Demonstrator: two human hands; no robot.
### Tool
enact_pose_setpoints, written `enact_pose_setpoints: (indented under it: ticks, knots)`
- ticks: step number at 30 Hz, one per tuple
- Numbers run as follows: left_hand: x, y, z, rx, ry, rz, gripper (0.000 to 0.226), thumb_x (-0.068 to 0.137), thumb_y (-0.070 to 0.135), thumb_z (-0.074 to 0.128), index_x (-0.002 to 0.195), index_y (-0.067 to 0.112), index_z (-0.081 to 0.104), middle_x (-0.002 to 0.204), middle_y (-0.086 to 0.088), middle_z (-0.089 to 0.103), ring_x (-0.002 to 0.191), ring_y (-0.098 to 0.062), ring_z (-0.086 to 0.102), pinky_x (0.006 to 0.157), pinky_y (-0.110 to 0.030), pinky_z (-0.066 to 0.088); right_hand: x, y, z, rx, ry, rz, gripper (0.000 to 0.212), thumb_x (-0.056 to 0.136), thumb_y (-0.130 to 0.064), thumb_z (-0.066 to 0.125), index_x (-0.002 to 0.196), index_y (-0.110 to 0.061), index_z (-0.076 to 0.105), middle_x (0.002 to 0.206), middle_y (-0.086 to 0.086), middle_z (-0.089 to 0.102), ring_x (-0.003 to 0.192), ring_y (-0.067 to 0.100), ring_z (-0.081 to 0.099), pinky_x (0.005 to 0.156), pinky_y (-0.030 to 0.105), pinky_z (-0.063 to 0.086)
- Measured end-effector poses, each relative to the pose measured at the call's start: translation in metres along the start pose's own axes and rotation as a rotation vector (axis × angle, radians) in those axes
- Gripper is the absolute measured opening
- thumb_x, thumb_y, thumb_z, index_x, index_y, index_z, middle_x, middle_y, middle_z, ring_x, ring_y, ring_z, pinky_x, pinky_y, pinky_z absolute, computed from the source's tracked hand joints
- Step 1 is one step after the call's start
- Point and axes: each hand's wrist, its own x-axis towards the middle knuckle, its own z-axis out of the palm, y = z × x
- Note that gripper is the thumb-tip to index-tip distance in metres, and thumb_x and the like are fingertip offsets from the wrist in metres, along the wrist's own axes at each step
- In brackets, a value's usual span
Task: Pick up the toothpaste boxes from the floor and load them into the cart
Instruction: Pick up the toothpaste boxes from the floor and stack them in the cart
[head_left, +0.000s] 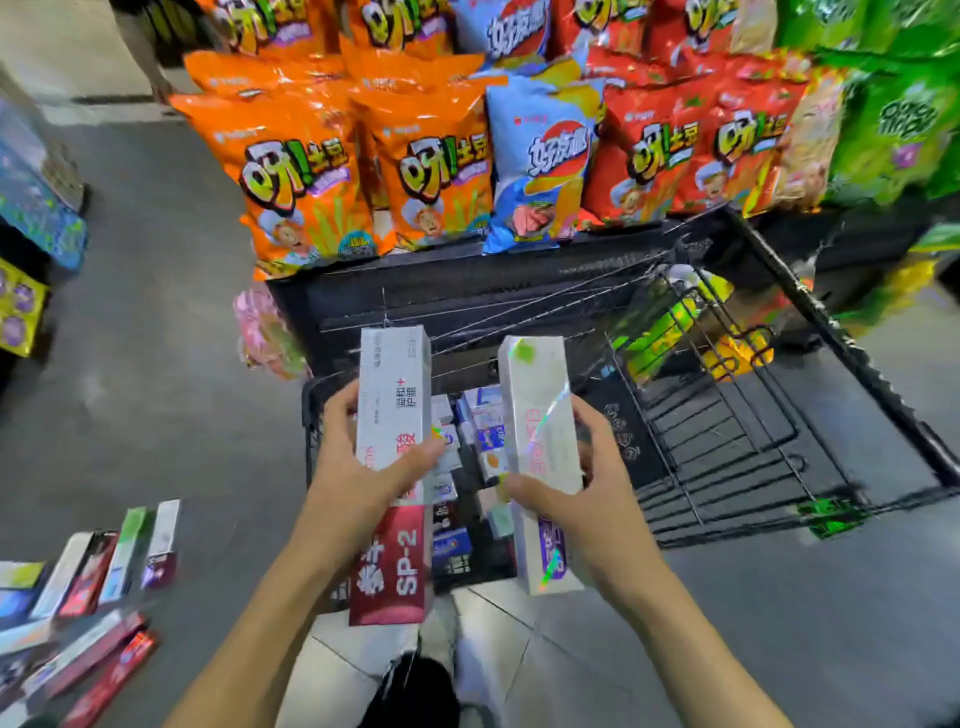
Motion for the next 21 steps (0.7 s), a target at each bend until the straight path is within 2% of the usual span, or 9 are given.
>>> enact_pose_setpoints:
  ticks: [2, 4, 7, 10, 12, 14, 17, 19, 21]
  knots:
    - [0.021, -0.017, -0.006, 0.028, 0.012, -0.015, 0.091, 0.059, 0.04, 0.093, 0.131, 0.044, 0.039, 0.12, 0.02, 0.062, 0.106, -0.006, 0.067, 0.092, -0.041, 0.056, 0.023, 0.009, 0.004, -0.065, -0.025, 0.018, 0.099, 0.059, -0.023, 0.088, 0.144, -0.038, 0.038, 0.106, -0.004, 0.072, 0.094, 0.013, 0.073, 0.084, 0.038, 0.059]
    - [0.04, -0.035, -0.012, 0.072, 0.0, -0.038, 0.089, 0.06, 0.039, 0.096, 0.127, 0.046, 0.038, 0.125, 0.019, 0.058, 0.112, -0.005, 0.062, 0.096, -0.036, 0.052, 0.045, 0.021, 0.007, -0.132, -0.051, 0.026, 0.097, 0.061, -0.029, 0.09, 0.142, -0.042, 0.038, 0.109, -0.005, 0.07, 0.098, 0.013, 0.071, 0.089, 0.04, 0.057]
    - [0.063, -0.066, -0.018, 0.225, -0.008, -0.049, 0.074, 0.06, 0.05, 0.09, 0.114, 0.045, 0.041, 0.115, 0.025, 0.057, 0.103, 0.0, 0.061, 0.084, -0.024, 0.05, 0.073, 0.044, 0.009, -0.148, -0.094, 0.058, 0.09, 0.07, -0.018, 0.089, 0.141, -0.042, 0.038, 0.117, -0.001, 0.068, 0.102, 0.013, 0.07, 0.092, 0.036, 0.055]
    - [0.079, -0.1, -0.016, 0.517, -0.044, -0.058, 0.062, 0.068, 0.041, 0.086, 0.108, 0.034, 0.039, 0.102, 0.018, 0.063, 0.086, -0.015, 0.064, 0.07, -0.035, 0.05, 0.099, 0.076, 0.004, -0.139, -0.102, 0.111, 0.084, 0.075, -0.008, 0.085, 0.139, -0.039, 0.041, 0.111, -0.004, 0.072, 0.1, 0.01, 0.071, 0.081, 0.021, 0.054]
    - [0.091, -0.126, -0.014, 0.69, -0.177, -0.023, 0.059, 0.075, 0.039, 0.082, 0.111, 0.034, 0.035, 0.1, 0.015, 0.061, 0.08, -0.015, 0.059, 0.067, -0.033, 0.043, 0.118, 0.097, 0.001, -0.132, -0.123, 0.142, 0.081, 0.078, 0.0, 0.082, 0.137, -0.039, 0.042, 0.114, -0.004, 0.072, 0.1, 0.008, 0.07, 0.079, 0.017, 0.053]
    - [0.104, -0.154, -0.012, 0.841, -0.327, -0.003, 0.06, 0.078, 0.047, 0.074, 0.121, 0.033, 0.034, 0.103, 0.011, 0.062, 0.084, -0.018, 0.059, 0.068, -0.034, 0.041, 0.137, 0.116, -0.001, -0.159, -0.157, 0.156, 0.078, 0.08, 0.004, 0.077, 0.133, -0.041, 0.043, 0.117, -0.005, 0.068, 0.098, 0.003, 0.069, 0.078, 0.014, 0.052]
    - [0.127, -0.203, -0.005, 1.015, -0.505, 0.024, 0.083, 0.079, 0.058, 0.064, 0.148, 0.022, 0.034, 0.134, -0.003, 0.057, 0.118, -0.026, 0.058, 0.086, -0.037, 0.047, 0.167, 0.145, -0.007, -0.228, -0.216, 0.144, 0.075, 0.079, 0.006, 0.076, 0.132, -0.037, 0.044, 0.116, -0.001, 0.066, 0.095, 0.008, 0.069, 0.075, 0.02, 0.055]
    - [0.136, -0.233, 0.004, 1.077, -0.598, 0.059, 0.093, 0.078, 0.074, 0.051, 0.152, 0.02, 0.034, 0.142, -0.004, 0.048, 0.125, -0.027, 0.053, 0.092, -0.04, 0.047, 0.183, 0.16, -0.009, -0.273, -0.248, 0.119, 0.074, 0.08, 0.006, 0.076, 0.129, -0.038, 0.044, 0.108, -0.012, 0.068, 0.088, 0.01, 0.069, 0.072, 0.019, 0.055]
    - [0.141, -0.264, 0.012, 1.136, -0.675, 0.105, 0.094, 0.078, 0.078, 0.045, 0.15, 0.018, 0.037, 0.139, -0.007, 0.047, 0.119, -0.031, 0.057, 0.088, -0.044, 0.052, 0.195, 0.175, -0.01, -0.319, -0.279, 0.098, 0.069, 0.08, 0.008, 0.075, 0.124, -0.037, 0.044, 0.098, -0.02, 0.068, 0.075, 0.001, 0.064, 0.064, 0.009, 0.05]
